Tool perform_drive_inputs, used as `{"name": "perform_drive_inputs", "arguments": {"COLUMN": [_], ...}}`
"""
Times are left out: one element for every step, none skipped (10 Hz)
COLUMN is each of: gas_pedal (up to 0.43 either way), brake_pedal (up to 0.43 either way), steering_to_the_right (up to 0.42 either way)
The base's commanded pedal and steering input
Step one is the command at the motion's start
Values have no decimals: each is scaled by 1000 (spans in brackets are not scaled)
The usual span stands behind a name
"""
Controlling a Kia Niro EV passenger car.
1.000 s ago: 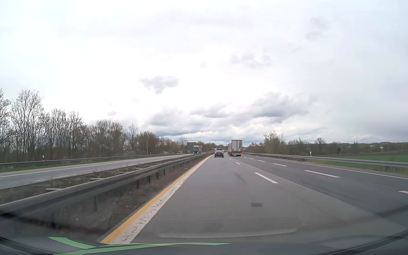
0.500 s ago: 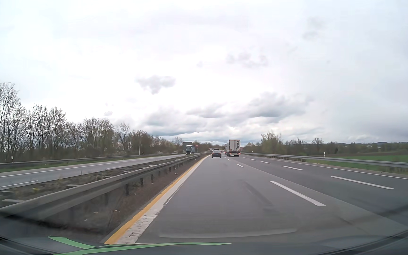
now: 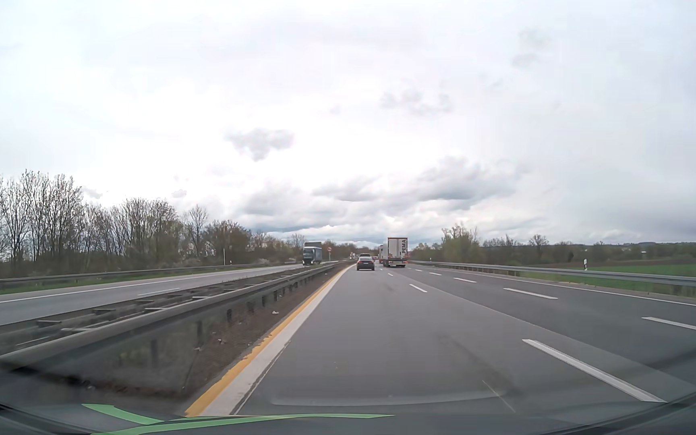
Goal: Follow the waypoints while adhering to traffic rules and regulations
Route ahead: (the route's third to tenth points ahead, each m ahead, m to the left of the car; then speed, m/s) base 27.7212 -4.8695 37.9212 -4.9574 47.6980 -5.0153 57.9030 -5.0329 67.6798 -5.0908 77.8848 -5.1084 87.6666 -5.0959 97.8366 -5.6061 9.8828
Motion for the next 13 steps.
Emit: {"name": "perform_drive_inputs", "arguments": {"gas_pedal": [0,0,0,0,0,0,0,0,0,0,0,0,0], "brake_pedal": [104,98,98,91,91,85,85,85,79,79,79,79,79], "steering_to_the_right": [8,7,7,7,7,6,6,6,7,6,6,6,6]}}
